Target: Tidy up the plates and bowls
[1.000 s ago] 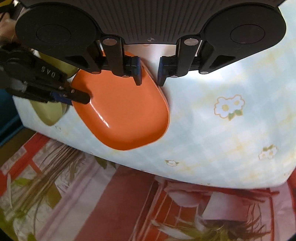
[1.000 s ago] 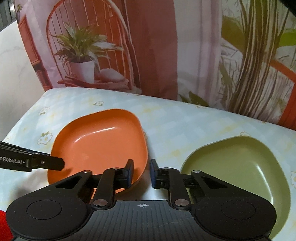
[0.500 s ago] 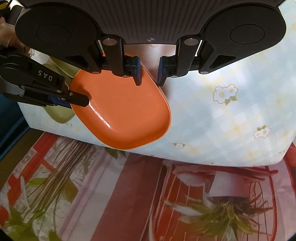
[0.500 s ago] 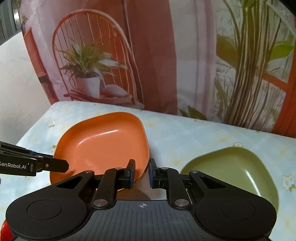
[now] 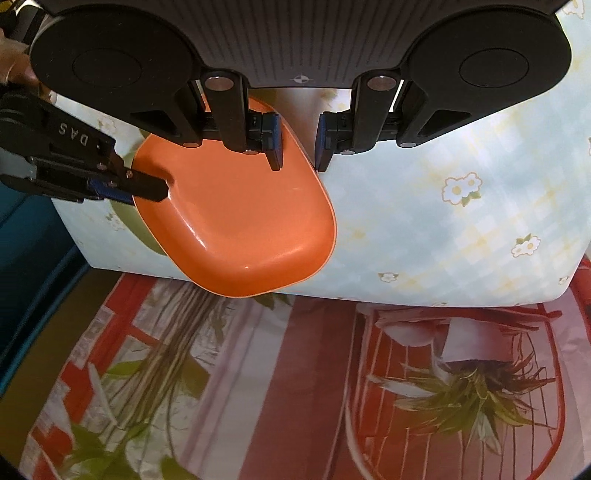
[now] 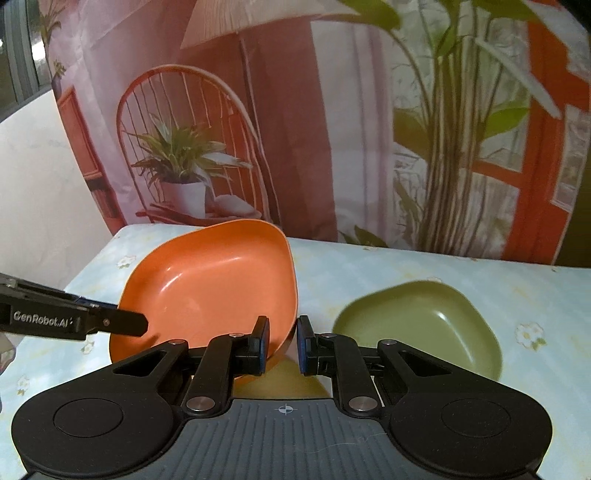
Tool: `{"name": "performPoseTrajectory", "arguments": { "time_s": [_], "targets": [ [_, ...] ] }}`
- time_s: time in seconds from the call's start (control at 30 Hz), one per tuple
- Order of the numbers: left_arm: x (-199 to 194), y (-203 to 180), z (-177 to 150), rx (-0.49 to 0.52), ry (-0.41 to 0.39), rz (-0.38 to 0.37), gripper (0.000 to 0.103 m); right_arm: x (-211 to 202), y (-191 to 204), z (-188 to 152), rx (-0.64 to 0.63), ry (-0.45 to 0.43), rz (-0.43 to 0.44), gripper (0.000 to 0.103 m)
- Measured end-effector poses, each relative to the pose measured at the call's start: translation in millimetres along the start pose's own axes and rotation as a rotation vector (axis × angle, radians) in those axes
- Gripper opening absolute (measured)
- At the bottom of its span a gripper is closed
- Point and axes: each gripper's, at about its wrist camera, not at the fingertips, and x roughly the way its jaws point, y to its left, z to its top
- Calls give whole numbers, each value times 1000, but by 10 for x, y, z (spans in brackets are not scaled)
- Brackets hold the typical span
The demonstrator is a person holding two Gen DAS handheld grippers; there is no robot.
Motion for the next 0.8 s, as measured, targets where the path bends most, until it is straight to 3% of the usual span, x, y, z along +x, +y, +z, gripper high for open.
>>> {"name": "performPoseTrajectory", "arguments": {
  "time_s": [0.8],
  "targets": [
    [-127, -260, -294, 80, 26, -81, 19, -697, -79, -643, 77, -16, -46, 15]
  ]
}}
